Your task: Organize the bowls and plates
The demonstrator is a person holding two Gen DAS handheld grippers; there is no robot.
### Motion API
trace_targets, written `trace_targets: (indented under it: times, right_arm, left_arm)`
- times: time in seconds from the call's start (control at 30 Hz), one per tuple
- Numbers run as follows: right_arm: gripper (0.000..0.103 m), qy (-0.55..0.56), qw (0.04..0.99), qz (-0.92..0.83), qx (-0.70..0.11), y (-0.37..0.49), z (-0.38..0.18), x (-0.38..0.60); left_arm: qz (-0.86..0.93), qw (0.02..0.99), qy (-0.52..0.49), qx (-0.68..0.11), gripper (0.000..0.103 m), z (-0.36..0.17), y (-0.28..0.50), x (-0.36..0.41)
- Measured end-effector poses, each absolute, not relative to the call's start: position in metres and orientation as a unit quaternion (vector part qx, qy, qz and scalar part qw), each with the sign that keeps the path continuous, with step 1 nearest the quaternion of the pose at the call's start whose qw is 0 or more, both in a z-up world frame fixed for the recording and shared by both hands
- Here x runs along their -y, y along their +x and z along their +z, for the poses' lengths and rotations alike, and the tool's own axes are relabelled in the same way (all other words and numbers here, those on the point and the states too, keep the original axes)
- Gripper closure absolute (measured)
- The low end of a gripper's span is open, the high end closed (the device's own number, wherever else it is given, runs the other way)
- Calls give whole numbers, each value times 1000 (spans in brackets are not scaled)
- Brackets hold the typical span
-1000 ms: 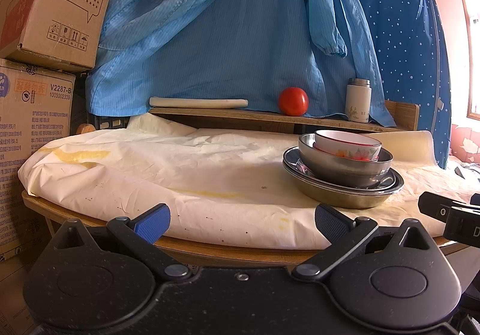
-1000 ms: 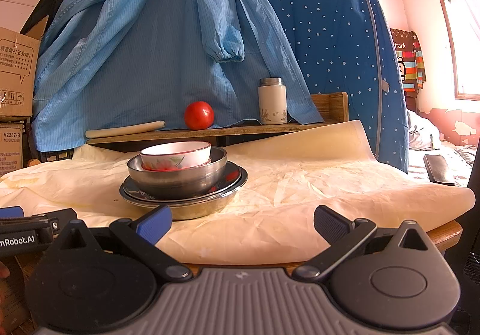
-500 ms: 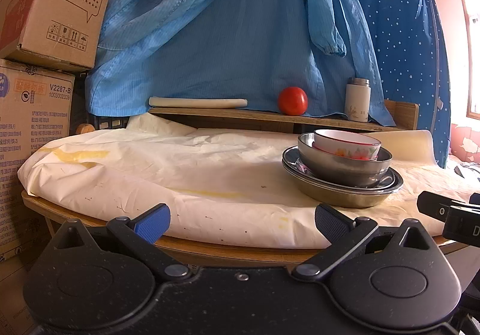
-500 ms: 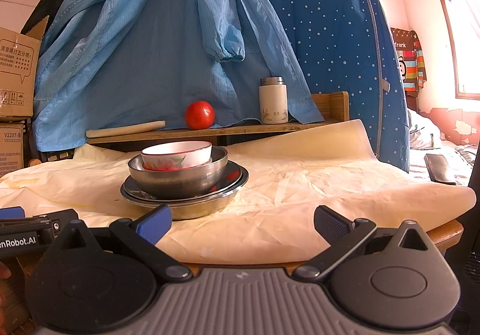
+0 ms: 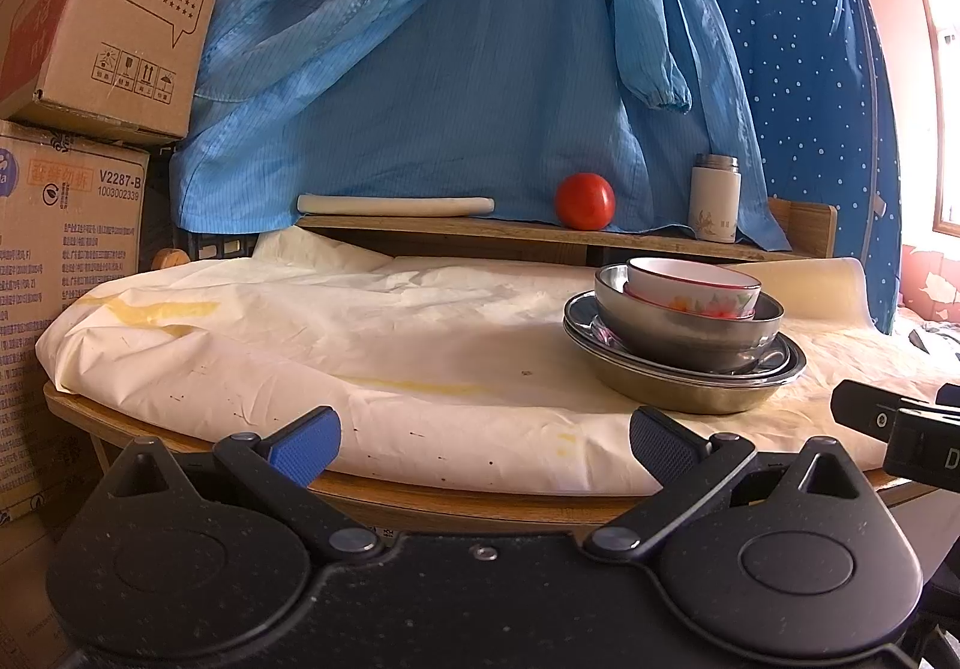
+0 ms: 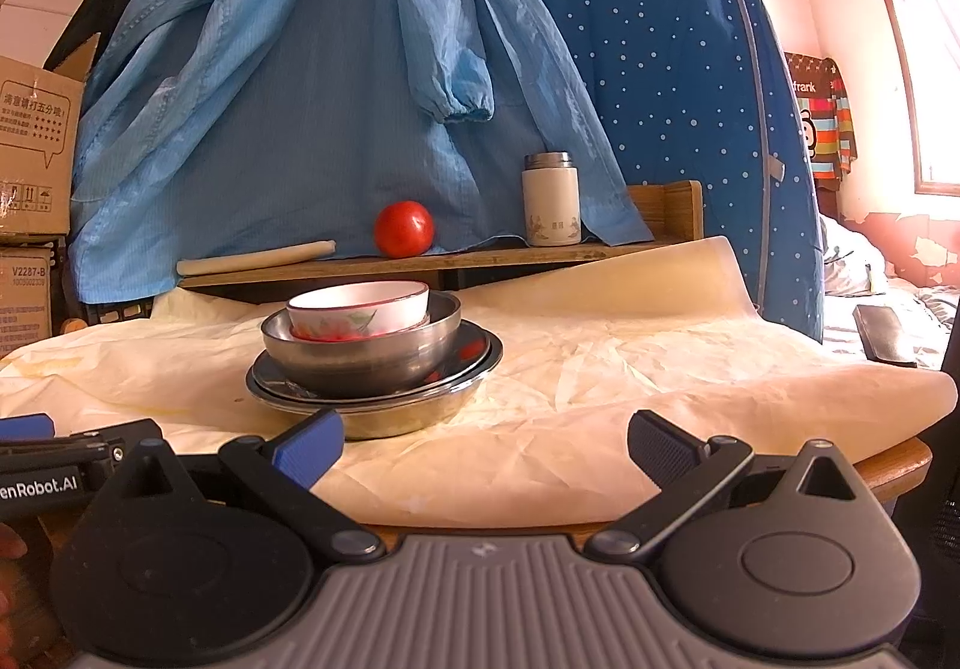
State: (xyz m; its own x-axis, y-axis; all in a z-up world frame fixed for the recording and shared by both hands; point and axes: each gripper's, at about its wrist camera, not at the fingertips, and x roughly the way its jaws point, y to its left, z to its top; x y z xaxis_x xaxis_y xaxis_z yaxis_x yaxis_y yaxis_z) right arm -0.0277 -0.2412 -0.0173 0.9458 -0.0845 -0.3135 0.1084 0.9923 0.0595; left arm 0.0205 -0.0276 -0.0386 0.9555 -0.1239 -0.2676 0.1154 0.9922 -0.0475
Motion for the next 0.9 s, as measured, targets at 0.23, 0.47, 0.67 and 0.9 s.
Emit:
trace_targets:
  times: [0.23, 0.47, 0.67, 0.9]
  right_arm:
    - [0, 40, 986, -47, -158, -28, -18, 241]
    - [0, 40, 985, -46, -159, -28, -18, 241]
    - [0, 41, 985, -46, -159, -28, -18, 240]
    - [0, 41, 985, -46, -159, -28, -18, 240]
  left_arm:
    - [-61, 989, -16, -136, 1, -39, 21, 28]
    - [-61, 989, -15, -137, 1, -38, 21, 28]
    - [-61, 989, -16, -137, 1, -39, 21, 27]
    - [-61, 989, -16, -137, 1, -39, 21, 27]
